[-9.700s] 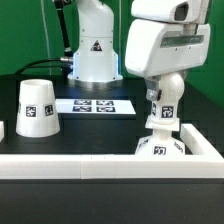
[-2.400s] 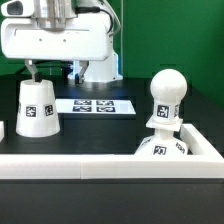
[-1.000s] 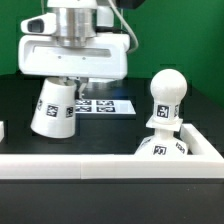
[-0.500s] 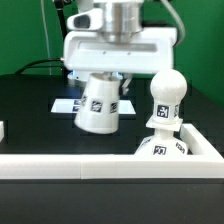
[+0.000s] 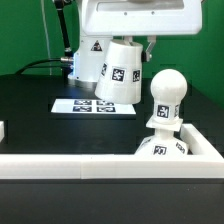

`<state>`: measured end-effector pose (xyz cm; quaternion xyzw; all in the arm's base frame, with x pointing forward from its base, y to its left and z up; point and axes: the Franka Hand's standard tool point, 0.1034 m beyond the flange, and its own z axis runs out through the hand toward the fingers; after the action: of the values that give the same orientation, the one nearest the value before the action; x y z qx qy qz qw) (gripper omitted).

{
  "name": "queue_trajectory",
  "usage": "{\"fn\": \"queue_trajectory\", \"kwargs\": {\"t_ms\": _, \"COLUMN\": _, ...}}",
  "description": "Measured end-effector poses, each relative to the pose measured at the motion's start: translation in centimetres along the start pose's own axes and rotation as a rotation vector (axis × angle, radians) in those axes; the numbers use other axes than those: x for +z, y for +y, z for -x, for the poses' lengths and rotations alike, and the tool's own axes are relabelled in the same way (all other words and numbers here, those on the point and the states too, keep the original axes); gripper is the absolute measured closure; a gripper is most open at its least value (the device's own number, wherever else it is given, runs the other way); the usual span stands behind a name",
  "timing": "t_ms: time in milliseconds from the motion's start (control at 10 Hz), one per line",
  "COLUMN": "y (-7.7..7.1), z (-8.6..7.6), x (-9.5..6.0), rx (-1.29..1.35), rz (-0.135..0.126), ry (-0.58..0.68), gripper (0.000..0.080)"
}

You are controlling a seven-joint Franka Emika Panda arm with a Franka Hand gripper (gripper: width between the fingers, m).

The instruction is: Assemble lamp

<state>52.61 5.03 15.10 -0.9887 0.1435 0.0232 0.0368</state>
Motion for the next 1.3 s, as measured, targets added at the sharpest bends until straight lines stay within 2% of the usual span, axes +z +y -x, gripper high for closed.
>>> {"fn": "queue_trajectory", "kwargs": {"t_ms": 300, "y": 0.0, "z": 0.0, "x": 0.0, "rx": -0.002, "rz": 0.0, "ry": 0.0, "gripper": 0.0755}}
{"fn": "queue_trajectory", "kwargs": {"t_ms": 400, "y": 0.3, "z": -0.3, "x": -0.8, "rx": -0.05, "rz": -0.005, "ry": -0.008, "gripper": 0.0755}}
{"fn": "queue_trajectory", "kwargs": {"t_ms": 500, "y": -0.1, "z": -0.5, "x": -2.5, "rx": -0.049, "rz": -0.014, "ry": -0.019, "gripper": 0.0755}}
{"fn": "queue_trajectory", "kwargs": {"t_ms": 600, "y": -0.9, "z": -0.8, "x": -4.2, "rx": -0.05, "rz": -0.024, "ry": -0.031, "gripper": 0.0755}}
{"fn": "queue_trajectory", "kwargs": {"t_ms": 700, "y": -1.9, "z": -1.0, "x": -5.7, "rx": -0.034, "rz": -0.022, "ry": -0.047, "gripper": 0.0755}}
{"fn": "queue_trajectory", "kwargs": {"t_ms": 900, "y": -3.3, "z": -1.7, "x": -7.8, "rx": -0.026, "rz": -0.028, "ry": -0.055, "gripper": 0.0755}}
{"fn": "queue_trajectory", "kwargs": {"t_ms": 1000, "y": -4.6, "z": -2.0, "x": -8.6, "rx": -0.014, "rz": -0.03, "ry": -0.052, "gripper": 0.0755}}
{"fn": "queue_trajectory", "kwargs": {"t_ms": 1100, "y": -5.9, "z": -2.3, "x": -8.7, "rx": -0.007, "rz": -0.031, "ry": -0.044, "gripper": 0.0755}}
{"fn": "queue_trajectory", "kwargs": {"t_ms": 1300, "y": -8.0, "z": -3.0, "x": -7.6, "rx": -0.007, "rz": -0.025, "ry": -0.036, "gripper": 0.0755}}
